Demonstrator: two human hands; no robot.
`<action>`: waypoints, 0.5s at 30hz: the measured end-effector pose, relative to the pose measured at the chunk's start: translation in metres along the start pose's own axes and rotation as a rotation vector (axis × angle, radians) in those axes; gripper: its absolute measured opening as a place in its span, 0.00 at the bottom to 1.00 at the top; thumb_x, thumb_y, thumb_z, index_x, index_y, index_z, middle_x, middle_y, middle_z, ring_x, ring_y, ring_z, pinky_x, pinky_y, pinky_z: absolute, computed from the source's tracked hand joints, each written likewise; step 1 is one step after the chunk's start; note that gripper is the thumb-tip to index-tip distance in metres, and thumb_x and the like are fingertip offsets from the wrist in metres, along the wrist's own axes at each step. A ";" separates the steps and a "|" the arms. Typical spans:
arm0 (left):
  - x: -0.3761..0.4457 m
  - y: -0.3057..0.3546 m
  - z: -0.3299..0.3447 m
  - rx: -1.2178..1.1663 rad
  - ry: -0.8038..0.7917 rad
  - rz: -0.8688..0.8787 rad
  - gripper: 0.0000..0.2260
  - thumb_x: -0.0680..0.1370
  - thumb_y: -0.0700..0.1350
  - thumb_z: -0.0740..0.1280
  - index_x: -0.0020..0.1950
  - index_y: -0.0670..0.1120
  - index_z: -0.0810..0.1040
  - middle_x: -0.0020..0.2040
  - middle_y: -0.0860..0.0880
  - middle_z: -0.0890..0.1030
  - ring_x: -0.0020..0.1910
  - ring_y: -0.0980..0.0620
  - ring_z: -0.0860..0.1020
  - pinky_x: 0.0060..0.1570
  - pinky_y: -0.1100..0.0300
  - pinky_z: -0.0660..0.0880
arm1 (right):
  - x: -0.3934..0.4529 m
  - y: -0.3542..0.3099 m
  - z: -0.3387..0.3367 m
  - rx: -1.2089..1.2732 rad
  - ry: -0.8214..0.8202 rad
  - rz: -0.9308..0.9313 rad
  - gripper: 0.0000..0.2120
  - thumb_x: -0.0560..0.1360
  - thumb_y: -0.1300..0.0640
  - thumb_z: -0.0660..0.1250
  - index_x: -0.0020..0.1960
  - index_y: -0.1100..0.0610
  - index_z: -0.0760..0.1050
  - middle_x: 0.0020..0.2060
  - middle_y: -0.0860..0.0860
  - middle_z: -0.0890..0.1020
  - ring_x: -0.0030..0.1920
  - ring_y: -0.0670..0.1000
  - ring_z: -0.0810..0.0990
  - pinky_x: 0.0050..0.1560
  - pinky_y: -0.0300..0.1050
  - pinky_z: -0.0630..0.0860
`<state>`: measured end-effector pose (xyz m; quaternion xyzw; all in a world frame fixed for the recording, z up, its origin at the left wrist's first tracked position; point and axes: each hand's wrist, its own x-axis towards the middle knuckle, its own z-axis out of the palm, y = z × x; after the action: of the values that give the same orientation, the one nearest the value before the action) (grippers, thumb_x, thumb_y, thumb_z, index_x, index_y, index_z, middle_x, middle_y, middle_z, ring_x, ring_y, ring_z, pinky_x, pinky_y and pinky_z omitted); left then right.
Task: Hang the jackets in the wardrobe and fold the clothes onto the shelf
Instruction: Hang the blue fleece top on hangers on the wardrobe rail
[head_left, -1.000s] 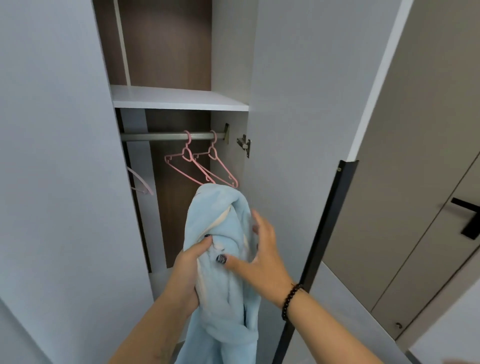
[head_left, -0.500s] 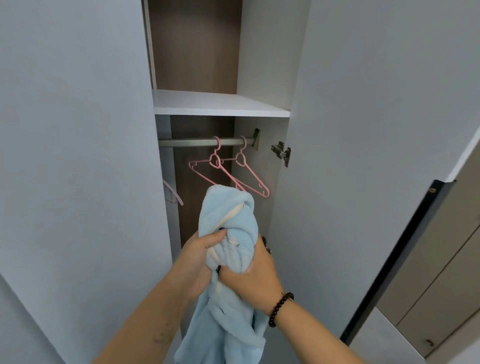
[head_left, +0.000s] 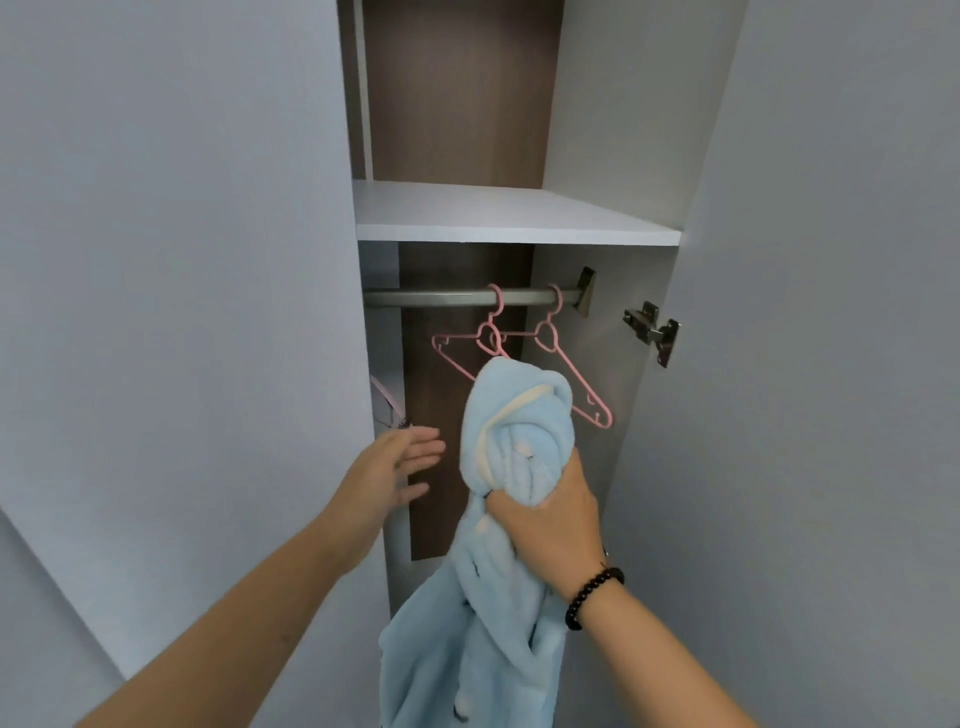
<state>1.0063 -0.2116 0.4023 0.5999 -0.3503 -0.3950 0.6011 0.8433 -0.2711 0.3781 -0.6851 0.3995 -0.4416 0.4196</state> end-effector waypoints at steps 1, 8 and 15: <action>0.012 0.000 0.001 0.106 0.069 0.047 0.13 0.84 0.47 0.52 0.59 0.45 0.75 0.61 0.45 0.78 0.59 0.50 0.76 0.65 0.50 0.71 | 0.010 0.005 -0.003 -0.003 -0.019 0.008 0.28 0.64 0.55 0.75 0.60 0.39 0.68 0.52 0.36 0.78 0.52 0.35 0.77 0.43 0.25 0.72; 0.082 -0.013 -0.016 1.484 0.080 0.628 0.08 0.77 0.44 0.67 0.54 0.45 0.80 0.51 0.48 0.81 0.50 0.50 0.79 0.56 0.60 0.74 | 0.062 0.037 -0.005 0.031 -0.185 0.068 0.29 0.62 0.52 0.77 0.60 0.43 0.70 0.51 0.39 0.79 0.52 0.40 0.79 0.46 0.31 0.75; 0.102 -0.032 -0.049 2.361 -0.066 0.543 0.18 0.78 0.48 0.61 0.64 0.40 0.76 0.58 0.42 0.80 0.62 0.40 0.73 0.73 0.45 0.53 | 0.077 0.057 0.000 0.023 -0.315 0.079 0.34 0.57 0.48 0.77 0.59 0.37 0.66 0.53 0.38 0.77 0.53 0.39 0.77 0.52 0.39 0.77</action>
<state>1.0934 -0.2803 0.3632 0.6755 -0.6245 0.2916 -0.2620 0.8558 -0.3605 0.3460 -0.7249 0.3503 -0.3164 0.5017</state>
